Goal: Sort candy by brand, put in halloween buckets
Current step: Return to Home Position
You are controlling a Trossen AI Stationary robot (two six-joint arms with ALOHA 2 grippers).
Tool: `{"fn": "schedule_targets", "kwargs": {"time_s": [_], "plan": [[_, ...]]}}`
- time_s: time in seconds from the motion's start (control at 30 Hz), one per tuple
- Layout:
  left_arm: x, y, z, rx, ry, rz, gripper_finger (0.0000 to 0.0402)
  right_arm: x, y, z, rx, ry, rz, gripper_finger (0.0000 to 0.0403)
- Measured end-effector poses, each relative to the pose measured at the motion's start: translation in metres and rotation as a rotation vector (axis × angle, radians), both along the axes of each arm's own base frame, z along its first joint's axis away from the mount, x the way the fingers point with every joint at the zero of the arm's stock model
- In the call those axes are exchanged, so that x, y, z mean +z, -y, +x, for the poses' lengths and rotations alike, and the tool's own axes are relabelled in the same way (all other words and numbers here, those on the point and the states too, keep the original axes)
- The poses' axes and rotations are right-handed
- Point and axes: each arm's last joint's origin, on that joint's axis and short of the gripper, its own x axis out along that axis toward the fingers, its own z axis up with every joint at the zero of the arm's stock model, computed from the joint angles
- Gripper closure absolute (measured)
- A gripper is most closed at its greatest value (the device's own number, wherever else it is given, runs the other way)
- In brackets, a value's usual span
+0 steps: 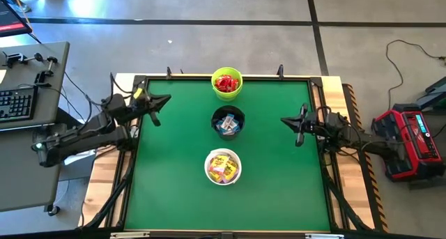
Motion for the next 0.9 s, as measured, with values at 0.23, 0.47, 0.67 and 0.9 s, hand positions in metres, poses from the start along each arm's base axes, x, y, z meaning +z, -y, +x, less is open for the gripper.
{"fn": "schedule_targets", "kwargs": {"time_s": [0.23, 0.47, 0.67, 0.9], "plan": [[-0.020, 0.010, -0.021, 0.006, 0.118, 0.058, 0.0401, 0.000, 0.002, -0.001, -0.023, -0.005, -0.012, 0.0403], [-0.059, 0.007, -0.015, -0.004, 0.214, 0.033, 0.0401, 0.000, 0.002, 0.000, -0.025, -0.009, -0.015, 0.0403], [-0.063, 0.007, -0.015, 0.021, 0.184, 0.078, 0.0401, -0.002, 0.003, 0.001, -0.024, -0.023, 0.007, 0.0403], [-0.080, 0.004, -0.014, 0.088, 0.050, -0.050, 0.0401, -0.002, 0.005, 0.001, -0.054, -0.027, 0.013, 0.0403]]}}
